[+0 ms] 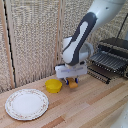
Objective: Kindly employ your clamp to softly take hold of the bread. Delicately rest it on the oven pan, verifying that it is even on the surface. Using your clamp and attentiveness, smoothly glide the pan into the oven and along the appropriate brackets, securing it in position.
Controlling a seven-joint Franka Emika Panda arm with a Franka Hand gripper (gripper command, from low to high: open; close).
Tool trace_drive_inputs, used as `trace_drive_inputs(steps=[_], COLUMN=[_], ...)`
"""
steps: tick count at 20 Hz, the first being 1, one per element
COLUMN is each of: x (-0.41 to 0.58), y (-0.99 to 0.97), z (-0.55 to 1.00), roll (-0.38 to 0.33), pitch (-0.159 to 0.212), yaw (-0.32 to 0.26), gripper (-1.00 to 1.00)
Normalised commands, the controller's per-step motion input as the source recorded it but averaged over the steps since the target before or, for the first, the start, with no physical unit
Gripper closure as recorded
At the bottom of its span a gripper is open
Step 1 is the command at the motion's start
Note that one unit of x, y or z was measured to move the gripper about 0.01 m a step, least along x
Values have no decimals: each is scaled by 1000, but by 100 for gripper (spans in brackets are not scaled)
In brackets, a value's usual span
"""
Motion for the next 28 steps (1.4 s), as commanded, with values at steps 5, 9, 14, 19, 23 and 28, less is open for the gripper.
trace_drive_inputs(steps=[5, 9, 14, 19, 23, 28], x=[407, 470, 432, 351, 189, 11], y=[-39, -89, -187, -261, -489, -546], z=[876, 749, 638, 601, 586, 513], roll=[-106, -110, -85, -34, 0, 0], pitch=[62, 35, 7, 17, 35, 60], yaw=[-267, -257, -263, -273, -237, -235], gripper=[100, 100, 100, 100, 100, 100])
